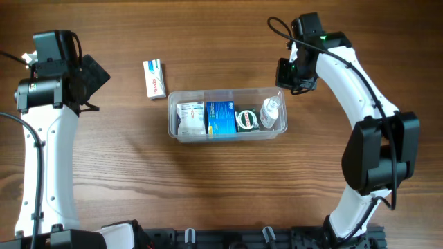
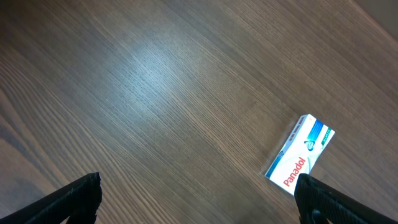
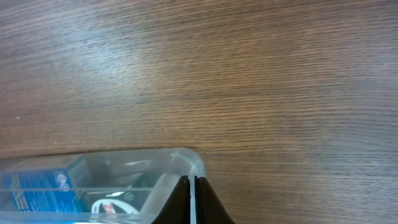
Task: Pack container
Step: 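Open right gripper to release the tin and retract right arm, then reach left gripper down to the white Panadol box and grasp it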
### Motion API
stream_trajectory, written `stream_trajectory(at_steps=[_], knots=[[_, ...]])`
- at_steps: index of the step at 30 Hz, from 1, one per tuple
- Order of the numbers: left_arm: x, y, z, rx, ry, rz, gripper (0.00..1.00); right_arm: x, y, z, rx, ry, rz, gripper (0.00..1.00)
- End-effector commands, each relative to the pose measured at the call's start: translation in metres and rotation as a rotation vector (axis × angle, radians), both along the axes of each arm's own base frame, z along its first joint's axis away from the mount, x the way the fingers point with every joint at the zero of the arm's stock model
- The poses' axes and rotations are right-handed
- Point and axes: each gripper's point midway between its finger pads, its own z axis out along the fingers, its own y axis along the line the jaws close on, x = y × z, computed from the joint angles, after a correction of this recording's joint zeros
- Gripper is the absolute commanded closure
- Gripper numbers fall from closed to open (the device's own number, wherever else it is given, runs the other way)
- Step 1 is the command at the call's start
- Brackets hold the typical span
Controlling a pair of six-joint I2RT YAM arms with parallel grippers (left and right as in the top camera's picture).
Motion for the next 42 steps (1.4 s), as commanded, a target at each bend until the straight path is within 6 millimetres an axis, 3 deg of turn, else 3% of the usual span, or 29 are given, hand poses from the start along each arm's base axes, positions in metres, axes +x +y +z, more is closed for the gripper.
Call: stream_trajectory(at_steps=[1, 2, 3, 4, 5, 9, 13, 21, 27, 32, 34, 37, 39, 42], knots=[[0.0, 0.003, 0.005, 0.012, -0.011, 0.006, 0.0, 0.011, -0.05, -0.001, -0.04, -0.005, -0.096, 0.96], [0.0, 0.003, 0.005, 0.012, -0.011, 0.006, 0.0, 0.01, -0.065, -0.001, -0.041, 0.005, -0.128, 0.87], [0.0, 0.003, 0.005, 0.012, -0.011, 0.006, 0.0, 0.008, -0.08, -0.002, -0.044, 0.015, -0.153, 0.7], [0.0, 0.003, 0.005, 0.012, -0.011, 0.006, 0.0, 0.007, -0.09, -0.002, -0.049, 0.021, -0.153, 0.44], [0.0, 0.003, 0.005, 0.012, -0.011, 0.006, 0.0, 0.004, -0.1, -0.002, -0.055, 0.029, -0.149, 0.02], [0.0, 0.003, 0.005, 0.012, -0.011, 0.006, 0.0, -0.006, -0.135, -0.004, -0.064, 0.059, -0.189, 0.0], [0.0, 0.003, 0.005, 0.012, -0.011, 0.006, 0.0, 0.004, -0.148, -0.002, -0.065, 0.013, -0.221, 0.0], [0.0, 0.003, 0.005, 0.012, -0.011, 0.006, 0.0, 0.067, -0.158, 0.018, -0.077, -0.259, -0.228, 0.0], [0.001, 0.003, 0.006, 0.013, -0.016, 0.006, 0.0, 0.08, -0.16, 0.025, -0.079, -0.32, -0.23, 0.0], [0.023, 0.005, 0.021, 0.022, -0.128, 0.004, 0.0, 0.08, -0.16, 0.025, -0.079, -0.32, -0.23, 0.01], [0.032, -0.013, 0.021, -0.07, -0.164, -0.065, 0.0, 0.08, -0.16, 0.025, -0.079, -0.32, -0.23, 0.0], [0.046, -0.063, 0.022, -0.244, -0.201, -0.301, 0.0, 0.08, -0.16, 0.025, -0.079, -0.32, -0.23, 0.0], [0.058, -0.091, 0.023, -0.268, -0.223, -0.411, 0.03, 0.08, -0.16, 0.025, -0.079, -0.32, -0.23, 0.0], [0.074, -0.125, 0.006, -0.258, -0.196, -0.489, 0.05, 0.08, -0.16, 0.025, -0.079, -0.32, -0.23, 0.0]])
